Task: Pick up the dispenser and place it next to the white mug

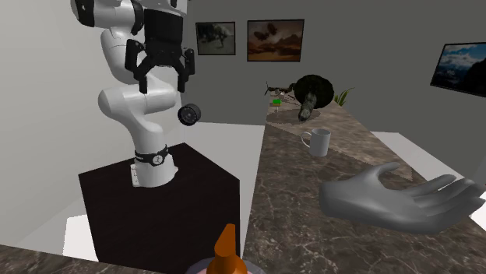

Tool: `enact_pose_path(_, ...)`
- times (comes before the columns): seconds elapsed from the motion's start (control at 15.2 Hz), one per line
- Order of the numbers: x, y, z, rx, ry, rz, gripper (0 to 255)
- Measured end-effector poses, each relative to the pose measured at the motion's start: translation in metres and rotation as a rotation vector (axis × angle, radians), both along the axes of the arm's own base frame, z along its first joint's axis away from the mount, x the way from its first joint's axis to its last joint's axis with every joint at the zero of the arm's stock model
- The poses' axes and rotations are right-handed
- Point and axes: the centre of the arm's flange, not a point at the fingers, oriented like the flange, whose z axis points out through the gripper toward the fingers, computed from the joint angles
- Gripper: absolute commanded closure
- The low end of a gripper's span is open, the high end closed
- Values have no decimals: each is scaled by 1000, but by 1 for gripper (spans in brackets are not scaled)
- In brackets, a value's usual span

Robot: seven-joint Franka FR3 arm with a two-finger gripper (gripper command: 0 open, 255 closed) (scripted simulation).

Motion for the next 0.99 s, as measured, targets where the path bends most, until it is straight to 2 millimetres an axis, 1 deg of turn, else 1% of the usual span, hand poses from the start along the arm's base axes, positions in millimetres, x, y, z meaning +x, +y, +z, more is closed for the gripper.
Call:
enact_pose_path(0.07,0,0,0,0,0,0,0)
enact_pose_path(0.13,5,-2,-4,2,-1,4,0)
enact_pose_path(0.26,20,-12,-18,8,-5,18,0)
enact_pose_path(0.4,38,-23,-28,14,-13,35,0)
enact_pose_path(0.53,58,-28,-40,22,-20,53,0)
enact_pose_path(0.59,68,-35,-49,25,-23,62,0)
enact_pose_path(0.66,78,-37,-56,29,-27,71,0)
enact_pose_path(0.79,93,-50,-72,37,-34,89,0)
enact_pose_path(0.92,110,-57,-83,44,-42,107,0)
enact_pose_path(0.99,123,-60,-87,47,-47,116,0)
